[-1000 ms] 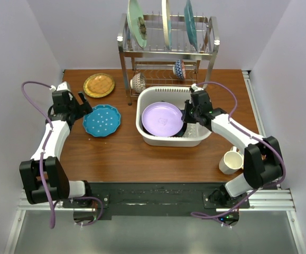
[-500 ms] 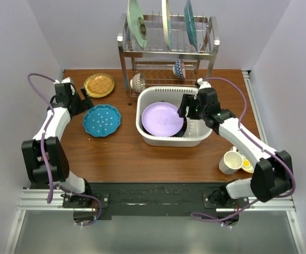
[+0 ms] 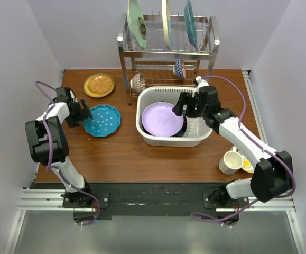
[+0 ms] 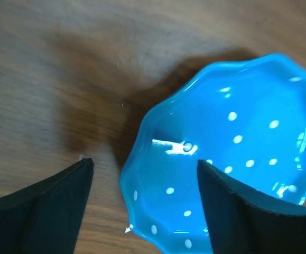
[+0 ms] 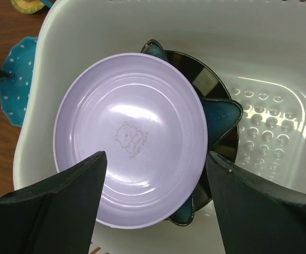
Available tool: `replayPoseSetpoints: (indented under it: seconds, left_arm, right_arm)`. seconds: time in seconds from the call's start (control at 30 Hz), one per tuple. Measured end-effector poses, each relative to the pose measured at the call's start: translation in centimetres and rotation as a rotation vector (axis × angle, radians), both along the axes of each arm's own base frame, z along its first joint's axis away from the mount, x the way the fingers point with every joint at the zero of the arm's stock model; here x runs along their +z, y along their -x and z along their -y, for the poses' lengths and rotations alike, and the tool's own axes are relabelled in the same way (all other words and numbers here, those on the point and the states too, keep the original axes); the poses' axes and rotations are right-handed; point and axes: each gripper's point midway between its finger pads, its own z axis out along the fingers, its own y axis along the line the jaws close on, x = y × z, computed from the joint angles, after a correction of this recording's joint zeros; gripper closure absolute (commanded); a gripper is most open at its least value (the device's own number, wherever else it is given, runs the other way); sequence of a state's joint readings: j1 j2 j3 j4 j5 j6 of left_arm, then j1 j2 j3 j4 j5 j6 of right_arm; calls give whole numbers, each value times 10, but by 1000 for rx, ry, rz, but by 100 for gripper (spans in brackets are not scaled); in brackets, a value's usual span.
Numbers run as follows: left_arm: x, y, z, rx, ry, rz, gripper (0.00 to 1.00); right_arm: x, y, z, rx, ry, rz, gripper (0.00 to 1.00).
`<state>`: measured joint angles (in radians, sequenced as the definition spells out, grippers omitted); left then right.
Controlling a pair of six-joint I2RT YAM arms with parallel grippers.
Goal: Place the plates into the plastic bin on the countertop
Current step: Place the plate in the plastic bin, then pick up the plate at the center of the board.
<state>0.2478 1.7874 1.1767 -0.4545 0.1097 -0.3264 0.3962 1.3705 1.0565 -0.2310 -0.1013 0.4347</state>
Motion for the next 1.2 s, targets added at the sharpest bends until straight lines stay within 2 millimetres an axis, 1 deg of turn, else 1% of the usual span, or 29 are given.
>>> replayPoseSetpoints:
  seconds: [0.03,0.07,0.1,0.13,0.17,0.2,0.23,0.3,0.33,0.37,0.4,0.43,0.67,1.1,1.2]
  left_arm:
    - [-8,3,2,-6,9,-26,28]
    - [-14,6,4,-11,21,-47,36]
    - [-19,8,6,-14,32,-64,39]
    - [-20,8,7,-21,42,-71,42]
    - [-20,5,9,-29,52,-65,49]
    - [-21,4,10,-36,61,-67,51]
    - [-21,3,12,-42,70,-68,57]
    - [-23,1,11,-51,70,-69,65]
    - [-24,1,11,-53,73,-69,74]
    - [-24,0,11,-54,78,-67,80]
    - [-24,0,12,-55,87,-66,87]
    - [-23,0,14,-59,101,-60,100]
    - [-22,0,30,-104,158,-58,100]
    - [-21,0,31,-109,164,-49,100]
    - [-19,3,33,-112,170,-38,100]
  right_arm:
    - [-1,0,-2,6,-8,-3,21]
    - [-1,0,-5,14,-18,-10,21]
    - [-2,-1,-6,16,-24,-11,21]
    - [-2,-1,-8,23,-33,-14,21]
    - [-2,-1,-11,31,-45,-18,21]
    - [-2,-2,-13,34,-52,-20,21]
    - [-2,-2,-15,42,-63,-24,21]
    - [-1,-3,-19,51,-79,-28,21]
    - [-1,-3,-21,59,-88,-30,21]
    - [-1,-3,-24,65,-95,-35,21]
    - [0,-4,-26,73,-104,-36,21]
    - [0,-6,-29,80,-113,-38,21]
    - [-3,-5,-37,110,-141,-61,20]
    - [0,-4,-42,130,-164,-61,18]
    - [-1,-3,-45,141,-173,-69,18]
